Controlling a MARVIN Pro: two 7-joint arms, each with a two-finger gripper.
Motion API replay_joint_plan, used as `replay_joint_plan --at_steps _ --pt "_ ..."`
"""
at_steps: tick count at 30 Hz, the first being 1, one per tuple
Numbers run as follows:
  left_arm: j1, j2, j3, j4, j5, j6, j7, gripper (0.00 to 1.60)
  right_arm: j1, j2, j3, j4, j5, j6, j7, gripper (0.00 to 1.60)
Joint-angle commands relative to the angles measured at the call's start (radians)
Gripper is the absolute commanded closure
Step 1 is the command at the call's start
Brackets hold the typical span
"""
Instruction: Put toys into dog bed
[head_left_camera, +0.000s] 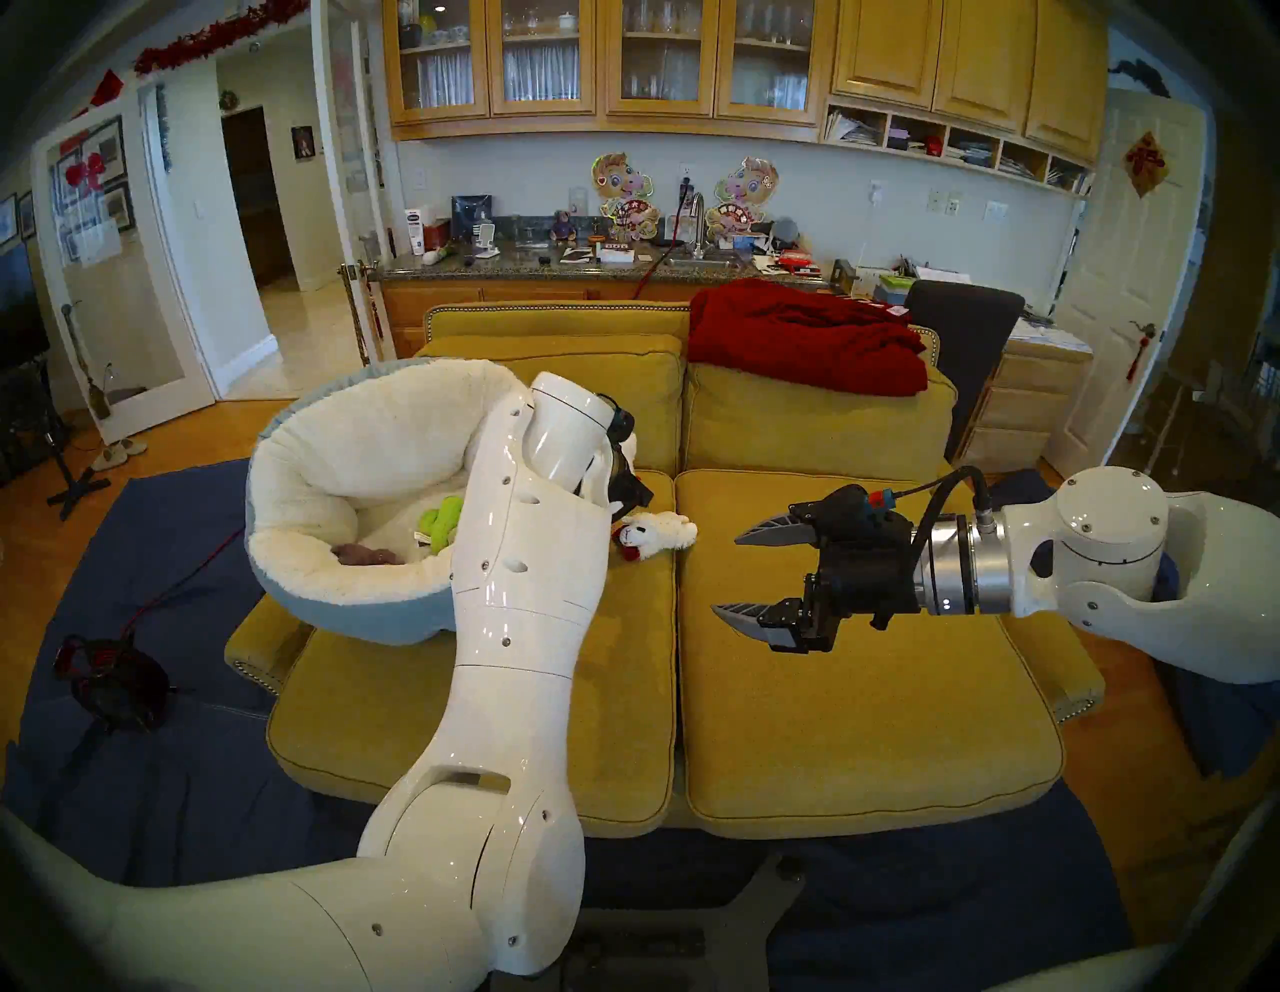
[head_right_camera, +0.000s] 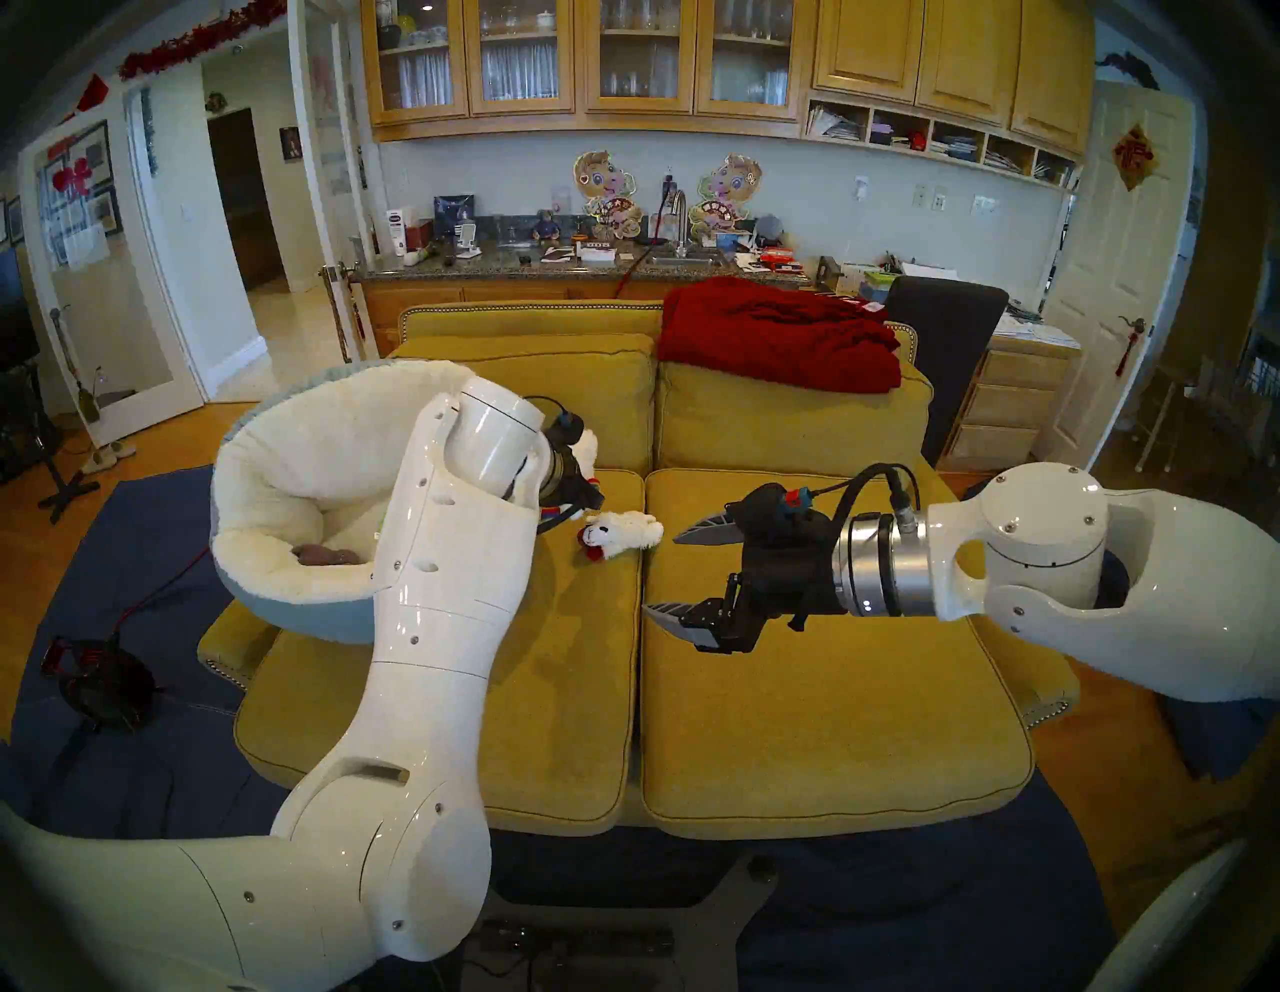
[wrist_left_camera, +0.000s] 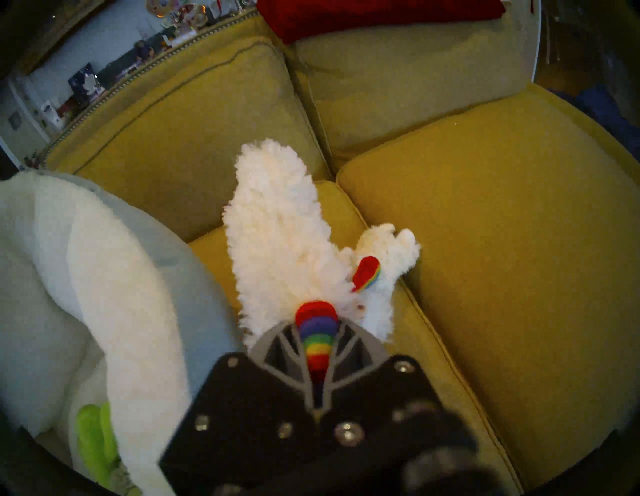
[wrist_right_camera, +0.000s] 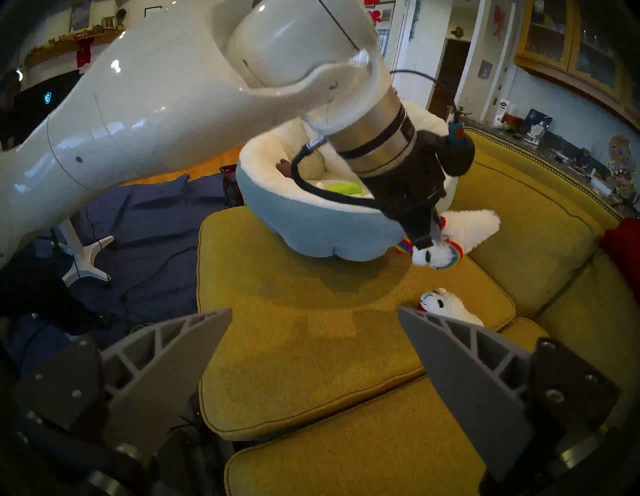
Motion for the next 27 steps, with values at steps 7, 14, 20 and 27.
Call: replay_joint_plan --at_steps 7,14,20,27 --pt "-0.072 0.021 -0.029 -0.183 -0.019 -0.002 -0.024 1.60 0.017 -0.002 0.014 0.000 0.000 -0.006 -0.003 0.00" --pt "-0.085 0.058 -0.074 -0.260 -0.021 -0.002 -0.019 1.60 0.017 -0.002 0.011 0.000 0.000 -0.006 -0.003 0.00" --pt "-0.061 0.100 -0.123 -0.340 -0.018 -0.002 -0.024 1.60 0.018 -0.002 0.010 0.000 0.000 -0.006 -0.003 0.00" --pt "0.000 0.145 -0.182 -0.421 -0.013 -0.002 -0.039 1.60 0.020 -0.002 0.010 0.000 0.000 -0.006 -0.003 0.00"
